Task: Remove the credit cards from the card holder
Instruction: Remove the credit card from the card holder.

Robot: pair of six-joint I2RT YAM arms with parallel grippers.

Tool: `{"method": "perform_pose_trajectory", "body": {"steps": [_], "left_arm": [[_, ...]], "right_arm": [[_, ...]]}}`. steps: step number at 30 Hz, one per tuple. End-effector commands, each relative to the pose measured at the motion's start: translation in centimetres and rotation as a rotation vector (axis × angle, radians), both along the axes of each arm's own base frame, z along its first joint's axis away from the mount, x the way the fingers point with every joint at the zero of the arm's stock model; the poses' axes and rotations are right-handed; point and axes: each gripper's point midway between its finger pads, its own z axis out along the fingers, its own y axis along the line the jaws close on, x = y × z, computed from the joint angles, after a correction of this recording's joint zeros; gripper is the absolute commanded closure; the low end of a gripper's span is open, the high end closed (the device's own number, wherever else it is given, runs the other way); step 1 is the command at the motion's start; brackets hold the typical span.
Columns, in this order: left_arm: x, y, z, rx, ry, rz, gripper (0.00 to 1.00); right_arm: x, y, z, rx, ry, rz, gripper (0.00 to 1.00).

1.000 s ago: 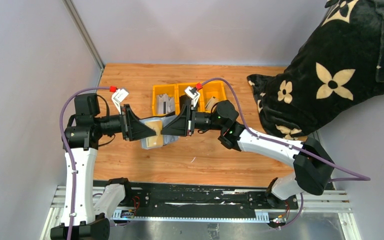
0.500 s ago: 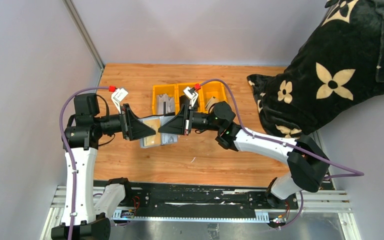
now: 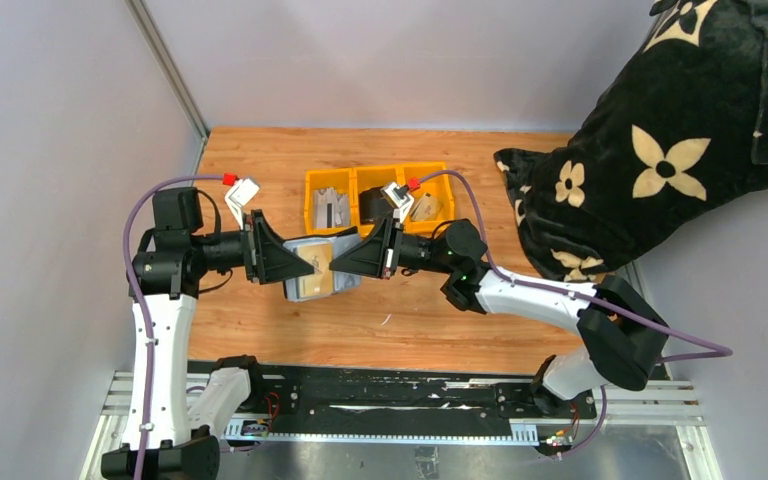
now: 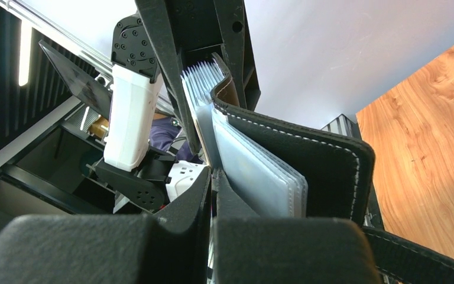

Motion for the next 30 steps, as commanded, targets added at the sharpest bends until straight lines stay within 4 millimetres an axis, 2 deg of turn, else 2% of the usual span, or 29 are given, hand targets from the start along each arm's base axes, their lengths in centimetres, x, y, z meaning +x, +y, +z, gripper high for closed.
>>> {"method": "perform_pose_trajectory", "body": {"steps": [1,7,10,13,16,21,30], "left_arm": [[-2.1,-0.6,2.3,-0.086,-0.022,-0.101,0.64],[-2.2,-0.6,2.5,-0.086,-0.024,-0.101,0.64],[-2.1,-0.6,2.5,-0.081,-0.027,-0.096,0.64],[-2.0,-0.6,2.5,-0.076,-0.027,-0.089,0.64],[-1.8,-0.5,2.4,-0.068,-0.024,-0.079,0.65],[-1.5,-0.5,2.2,-0.056,-0.023,-0.064,0.65],[-1.4,-0.4,2.4,-0.049,-0.029,-0.057,0.65]], "right_arm": [[1.2,-0.8,-2.1,-0.066,0.01,-0.06,1.0],[1.1,-1.2,-2.4,-0.095,-0.012,-0.077,1.0],[0.9,-1.1,-1.8,-0.081,-0.017,-0.061,1.0],[0.1,-1.1,-0.3,-0.029,-0.032,-0.015,0.75],[-0.5,-1.4,1.2,0.031,-0.049,0.017,0.67],[-1.3,-1.3,2.6,0.065,-0.066,0.052,0.65],[-1.3,0.5,1.6,0.022,-0.056,0.077,0.64]]}}
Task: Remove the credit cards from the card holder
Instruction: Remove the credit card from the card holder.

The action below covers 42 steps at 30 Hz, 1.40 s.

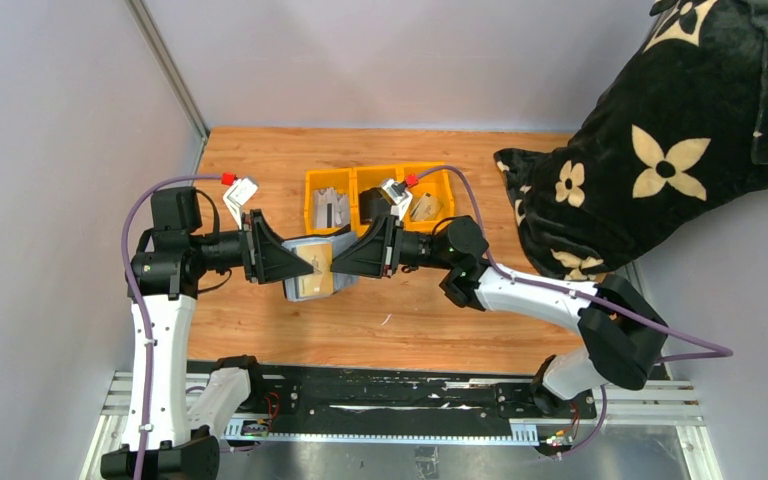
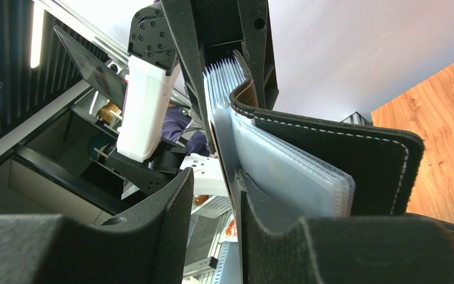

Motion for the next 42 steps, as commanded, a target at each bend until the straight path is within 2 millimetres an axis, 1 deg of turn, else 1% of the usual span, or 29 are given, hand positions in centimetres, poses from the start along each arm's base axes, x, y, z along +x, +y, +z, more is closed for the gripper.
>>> {"method": "perform_pose_trajectory", "body": {"steps": [1,5,6,10,12,13,14,16,21,27,31,36,42], "left_arm": [[-1.2,-0.4,2.1,-0.041,-0.026,-0.047,0.65],[-1.4,-0.4,2.2,-0.043,-0.033,-0.051,0.65],[-1.4,-0.4,2.1,-0.043,-0.033,-0.051,0.65],[-1.3,-0.4,1.6,-0.042,-0.02,-0.049,0.64],[-1.3,-0.4,1.5,-0.043,-0.015,-0.049,0.6],[-1.3,-0.4,1.5,-0.044,-0.016,-0.051,0.59],[-1.4,-0.4,1.5,-0.044,-0.017,-0.051,0.58],[-1.6,-0.4,1.7,-0.047,-0.028,-0.057,0.57],[-2.2,-0.5,2.0,-0.069,-0.032,-0.083,0.55],[-2.6,-0.6,2.5,-0.092,-0.03,-0.11,0.55],[-2.6,-0.6,2.4,-0.093,-0.025,-0.11,0.59],[-2.4,-0.6,2.4,-0.089,-0.023,-0.106,0.64],[-2.3,-0.6,2.5,-0.09,-0.018,-0.104,0.79]], "right_arm": [[-0.1,1.0,0.1,-0.011,-0.023,0.02,0.64],[0.1,1.3,-0.2,-0.022,-0.022,0.01,0.62],[0.1,1.3,-0.1,-0.018,-0.023,0.012,0.64],[-0.2,1.6,0.6,0.001,-0.037,0.027,0.79],[-0.2,1.7,0.6,0.0,-0.039,0.028,0.9],[-0.1,1.7,0.4,-0.004,-0.036,0.027,0.97],[-0.1,1.7,0.2,-0.008,-0.032,0.026,1.0],[0.0,1.6,-0.2,-0.008,-0.018,0.024,1.0],[0.8,0.9,-0.3,0.043,0.037,0.014,1.0],[1.5,-0.5,-1.4,0.035,0.042,-0.047,1.0],[1.7,-1.5,-1.8,0.026,0.031,-0.087,1.0],[1.6,-1.9,-1.6,0.031,0.021,-0.1,1.0],[1.5,-2.2,-1.2,0.055,0.021,-0.104,1.0]]}}
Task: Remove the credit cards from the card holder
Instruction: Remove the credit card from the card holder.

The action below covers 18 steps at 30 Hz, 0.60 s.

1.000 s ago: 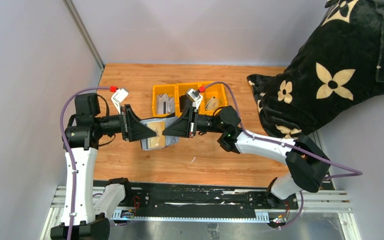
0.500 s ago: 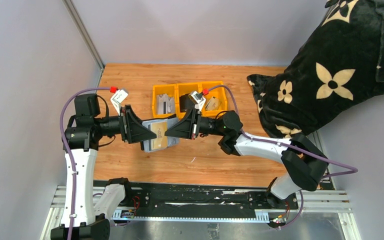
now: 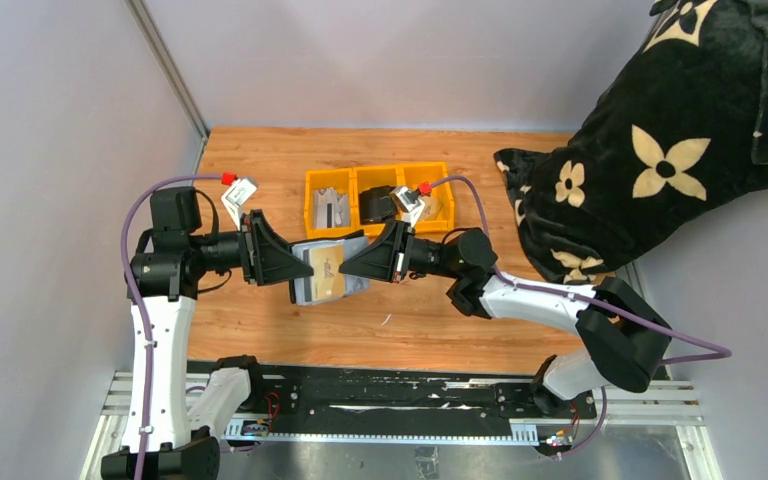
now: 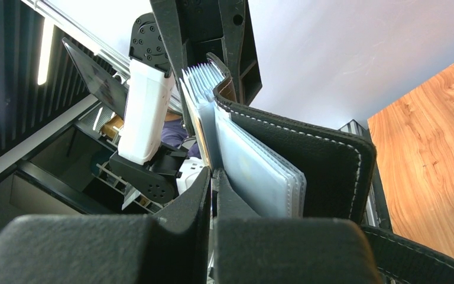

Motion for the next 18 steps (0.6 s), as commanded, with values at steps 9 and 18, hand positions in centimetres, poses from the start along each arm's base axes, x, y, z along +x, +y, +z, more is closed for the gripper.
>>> {"method": "perform_pose_trajectory", "body": {"steps": [9,18], "left_arm": [[-1.5,-0.4,1.8,-0.061,-0.005,-0.072,0.83],[-1.3,-0.3,1.7,-0.057,-0.004,-0.067,0.86]], "right_arm": [[1.5,-1.7,0.1,0.052,0.013,-0.118,1.0],[-0.3,-0.6,1.6,0.075,-0.017,-0.009,0.87]]}}
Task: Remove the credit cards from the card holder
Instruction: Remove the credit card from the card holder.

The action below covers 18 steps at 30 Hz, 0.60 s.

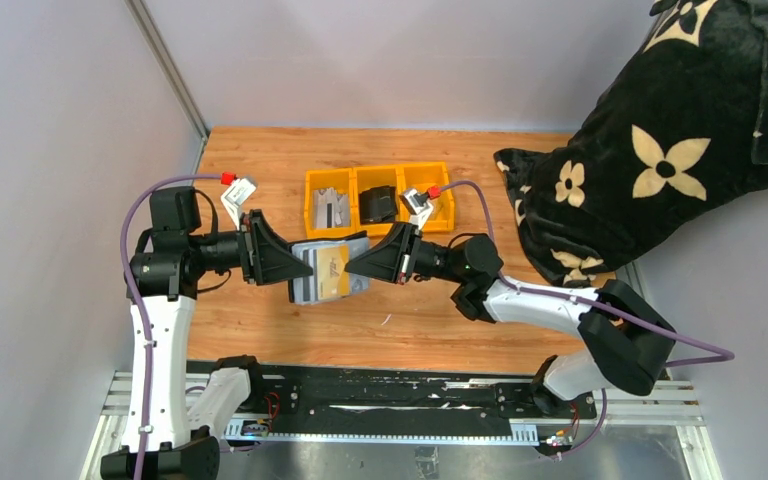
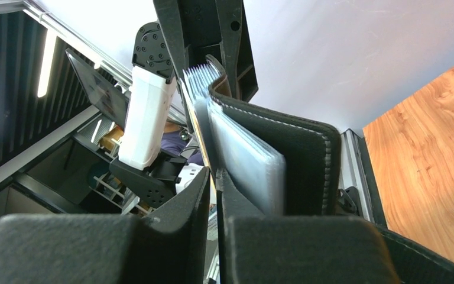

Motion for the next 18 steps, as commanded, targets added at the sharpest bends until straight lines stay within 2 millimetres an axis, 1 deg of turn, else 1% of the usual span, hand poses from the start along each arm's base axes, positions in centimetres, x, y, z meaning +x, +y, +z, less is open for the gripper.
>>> {"method": "perform_pose_trajectory", "body": {"steps": [1,3,4,7,8,9,12,14,18], "left_arm": [[-1.4,-0.3,1.7,-0.054,-0.008,-0.064,0.87],[-1.3,-0.3,1.8,-0.055,-0.004,-0.064,0.88],[-1.3,-0.3,1.8,-0.055,-0.004,-0.064,0.88],[-1.3,-0.3,2.0,-0.055,-0.007,-0.064,0.88],[-1.4,-0.3,2.0,-0.055,-0.009,-0.064,0.88],[-1.4,-0.3,2.1,-0.055,-0.011,-0.065,0.88],[-1.5,-0.3,2.3,-0.055,-0.014,-0.065,0.88],[-1.4,-0.3,2.3,-0.055,-0.013,-0.065,0.88],[-1.4,-0.3,2.4,-0.057,-0.011,-0.066,0.89]], "right_arm": [[-0.8,0.6,2.0,0.054,-0.033,0.053,0.8],[-1.1,0.8,2.7,0.086,-0.033,0.077,0.68],[-1.1,0.9,2.7,0.09,-0.026,0.083,0.65],[-1.1,1.2,2.8,0.096,-0.025,0.092,0.62],[-1.1,1.2,2.7,0.095,-0.025,0.091,0.64],[-1.1,1.3,2.7,0.093,-0.026,0.091,0.65],[-1.1,1.2,2.8,0.095,-0.031,0.093,0.88],[-1.1,1.0,2.7,0.096,-0.032,0.089,0.99],[-0.7,-0.1,2.5,0.091,-0.032,0.06,1.0]]}}
